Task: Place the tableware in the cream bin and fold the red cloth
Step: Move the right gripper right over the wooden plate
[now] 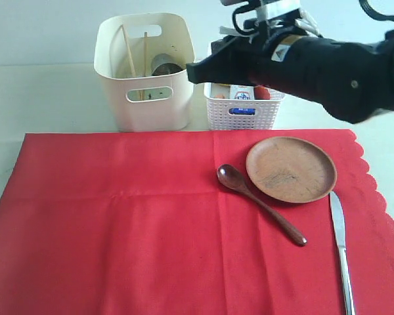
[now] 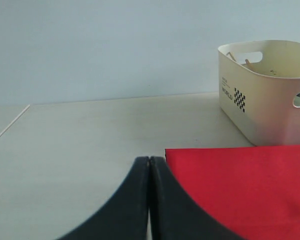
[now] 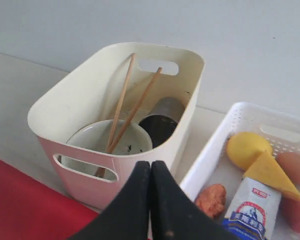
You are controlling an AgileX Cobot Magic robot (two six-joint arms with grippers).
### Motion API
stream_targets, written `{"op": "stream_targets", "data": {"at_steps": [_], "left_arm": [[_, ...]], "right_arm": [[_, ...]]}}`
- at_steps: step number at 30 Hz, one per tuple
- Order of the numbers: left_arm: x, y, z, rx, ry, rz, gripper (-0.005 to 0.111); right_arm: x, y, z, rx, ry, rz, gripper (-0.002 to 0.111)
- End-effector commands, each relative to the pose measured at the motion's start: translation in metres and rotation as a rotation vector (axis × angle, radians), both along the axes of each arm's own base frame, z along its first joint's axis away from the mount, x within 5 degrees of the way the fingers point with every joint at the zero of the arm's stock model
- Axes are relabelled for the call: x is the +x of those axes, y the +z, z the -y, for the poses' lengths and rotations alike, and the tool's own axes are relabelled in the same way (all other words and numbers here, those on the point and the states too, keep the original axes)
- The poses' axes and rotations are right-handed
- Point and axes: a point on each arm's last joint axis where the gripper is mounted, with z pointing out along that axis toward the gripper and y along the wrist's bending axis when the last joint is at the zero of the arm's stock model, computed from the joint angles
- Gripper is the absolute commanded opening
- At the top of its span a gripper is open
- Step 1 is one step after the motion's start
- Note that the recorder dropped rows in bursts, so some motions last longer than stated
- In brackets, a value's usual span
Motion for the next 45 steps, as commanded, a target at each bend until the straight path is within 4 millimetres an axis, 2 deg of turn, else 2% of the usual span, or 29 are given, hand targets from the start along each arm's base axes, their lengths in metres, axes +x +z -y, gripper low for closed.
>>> {"op": "stream_targets", "data": {"at_steps": [1,17,26,34,45], "left_arm": [[0.0,0.001,0.0,-0.001,0.002,0.014,0.0],[0.0,0.001,0.0,-0.001,0.002,0.014,0.0],[0.0,0.001,0.0,-0.001,0.002,0.014,0.0],[0.0,0.001,0.0,-0.001,0.002,0.014,0.0],[0.0,0.001,0.0,-0.001,0.002,0.014,0.0]], "right_arm": [[-0.02,0.001,0.02,0.049,-0.058,0.043,0.0],[-0.103,-0.003,0.08,0.11,-0.094,0.128,0.0],[-0.139,-0.013,0.104,0.142,-0.099,0.135,0.0],[-0.153,-0.023,0.114,0.137,-0.098,0.126,0.0],[-0.16,-0.043,0.114,0.042,-0.079,-0.077,0.0]]}}
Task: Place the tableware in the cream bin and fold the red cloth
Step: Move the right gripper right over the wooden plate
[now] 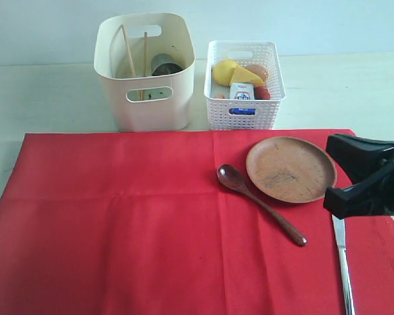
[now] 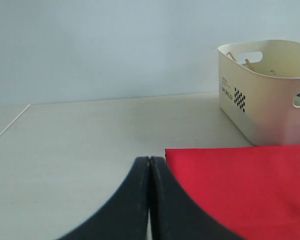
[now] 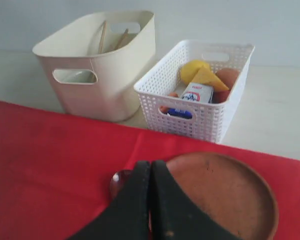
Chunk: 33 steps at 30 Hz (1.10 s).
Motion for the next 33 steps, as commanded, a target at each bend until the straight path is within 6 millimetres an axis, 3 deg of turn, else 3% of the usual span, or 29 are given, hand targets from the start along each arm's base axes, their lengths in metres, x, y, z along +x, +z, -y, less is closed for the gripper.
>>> {"op": "stream_targets", "data": {"at_steps": [1,10,19,23,27,29,33], "left_arm": [[0.0,0.001,0.0,-0.001,0.002,0.014,0.0],[0.0,0.001,0.0,-0.001,0.002,0.014,0.0],[0.0,0.001,0.0,-0.001,0.002,0.014,0.0],[0.0,0.001,0.0,-0.001,0.002,0.014,0.0],[0.0,0.001,0.0,-0.001,0.002,0.014,0.0],[0.0,0.001,0.0,-0.001,0.002,0.014,0.0],[0.0,0.001,0.0,-0.001,0.002,0.014,0.0]], "right_arm": [[-0.003,-0.009,0.003,-0.041,-0.005,-0.082,0.0],[-0.001,-0.012,0.008,-0.062,-0.074,-0.132,0.0],[0.025,-0.026,0.018,-0.28,-0.362,-0.333,0.0],[0.041,-0.037,-0.001,-0.352,-0.256,-0.414,0.0],[0.071,-0.043,-0.014,-0.376,-0.217,-0.462,0.0],[0.09,-0.048,-0.015,-0.337,-0.17,-0.508,0.0],[0.109,-0.059,-0.031,-0.145,0.143,-0.624,0.0]]}}
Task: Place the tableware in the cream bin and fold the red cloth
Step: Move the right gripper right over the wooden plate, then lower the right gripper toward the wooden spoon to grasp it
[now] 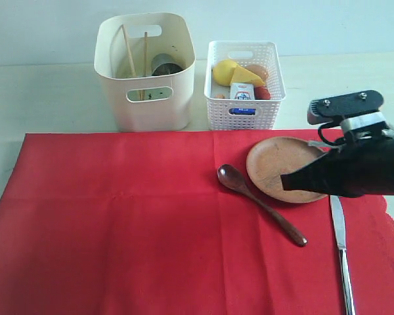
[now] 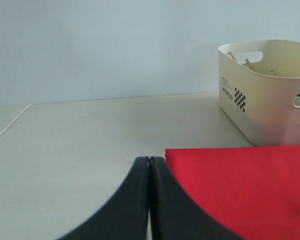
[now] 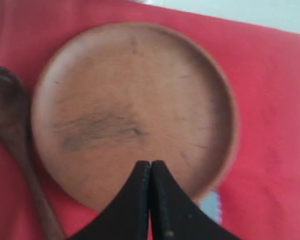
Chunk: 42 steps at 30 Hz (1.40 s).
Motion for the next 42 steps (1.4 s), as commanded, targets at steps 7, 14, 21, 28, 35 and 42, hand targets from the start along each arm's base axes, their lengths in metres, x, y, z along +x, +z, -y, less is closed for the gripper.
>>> {"op": "stream_targets", "data": {"at_steps": [7,14,21,28,35,42], "left_arm": [[0.0,0.001,0.0,-0.001,0.002,0.014,0.0],[0.0,0.001,0.0,-0.001,0.002,0.014,0.0],[0.0,0.001,0.0,-0.001,0.002,0.014,0.0],[0.0,0.001,0.0,-0.001,0.002,0.014,0.0],[0.0,0.001,0.0,-0.001,0.002,0.014,0.0],[0.0,0.001,0.0,-0.001,0.002,0.014,0.0]], "right_arm": [[0.016,-0.016,-0.011,0.241,0.192,-0.197,0.004],[0.007,-0.019,-0.027,0.117,0.335,-0.172,0.044],[0.007,-0.032,-0.033,-0.004,0.365,-0.149,0.051],[0.003,-0.044,-0.037,0.021,0.409,-0.218,0.05],[0.004,-0.039,-0.037,0.022,0.417,-0.198,0.02],[-0.004,-0.012,-0.044,0.128,0.491,-0.161,0.0]]}}
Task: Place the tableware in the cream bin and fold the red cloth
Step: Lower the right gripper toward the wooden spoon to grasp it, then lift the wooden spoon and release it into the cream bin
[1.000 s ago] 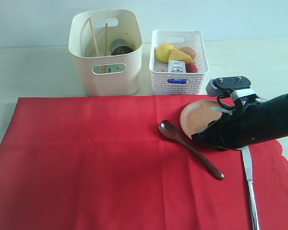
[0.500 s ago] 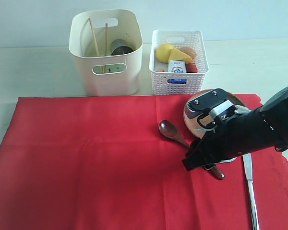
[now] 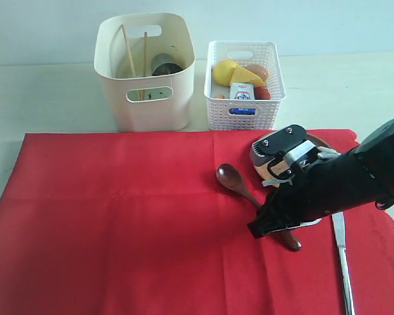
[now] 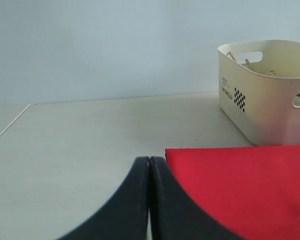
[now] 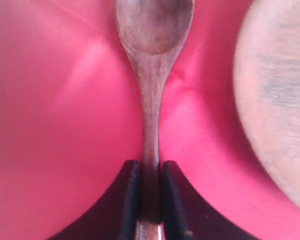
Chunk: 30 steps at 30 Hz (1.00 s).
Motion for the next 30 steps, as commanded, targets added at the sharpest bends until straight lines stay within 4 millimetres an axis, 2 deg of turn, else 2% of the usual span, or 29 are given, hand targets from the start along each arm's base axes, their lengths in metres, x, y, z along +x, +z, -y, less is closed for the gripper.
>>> {"op": "stream_targets", "data": {"at_steps": [1,5,6,7,8,9,10,12,14,15,16,19,20,23,28,29,30], "left_arm": [[0.0,0.001,0.0,-0.001,0.002,0.014,0.0],[0.0,0.001,0.0,-0.001,0.002,0.014,0.0],[0.0,0.001,0.0,-0.001,0.002,0.014,0.0],[0.0,0.001,0.0,-0.001,0.002,0.014,0.0],[0.0,0.001,0.0,-0.001,0.002,0.014,0.0],[0.0,0.001,0.0,-0.001,0.002,0.014,0.0],[0.0,0.001,0.0,-0.001,0.002,0.014,0.0],[0.0,0.001,0.0,-0.001,0.002,0.014,0.0],[0.0,0.001,0.0,-0.001,0.002,0.014,0.0],[0.0,0.001,0.0,-0.001,0.002,0.014,0.0],[0.0,0.001,0.0,-0.001,0.002,0.014,0.0],[0.0,0.001,0.0,-0.001,0.002,0.014,0.0],[0.0,0.001,0.0,-0.001,0.002,0.014,0.0],[0.0,0.001,0.0,-0.001,0.002,0.014,0.0],[0.0,0.001,0.0,-0.001,0.002,0.014,0.0],[0.0,0.001,0.0,-0.001,0.002,0.014,0.0],[0.0,0.001,0.0,-0.001,0.002,0.014,0.0]], "right_arm": [[-0.006,0.041,-0.009,0.136,0.081,0.071,0.0],[0.005,0.09,-0.017,0.228,0.095,0.229,0.0],[0.017,0.109,-0.021,0.247,0.086,0.304,0.0],[0.024,0.119,-0.024,0.257,0.085,0.34,0.0],[0.041,0.134,-0.031,0.275,0.087,0.391,0.0],[0.051,0.139,-0.035,0.281,0.077,0.415,0.0],[0.07,0.148,-0.044,0.316,0.048,0.437,0.0],[0.091,0.155,-0.055,0.36,0.019,0.456,0.0],[0.129,0.162,-0.074,0.426,0.002,0.505,0.0],[0.142,0.163,-0.081,0.461,-0.02,0.515,0.0],[0.165,0.159,-0.092,0.523,-0.066,0.505,0.0],[0.196,0.136,-0.107,0.537,-0.09,0.491,0.001],[0.203,0.129,-0.11,0.547,-0.117,0.469,0.008],[0.207,0.117,-0.111,0.545,-0.151,0.438,0.028],[0.207,0.116,-0.112,0.549,-0.128,0.437,0.06],[0.207,0.117,-0.112,0.548,-0.123,0.44,0.069],[0.206,0.116,-0.112,0.536,-0.112,0.443,0.073]]}}
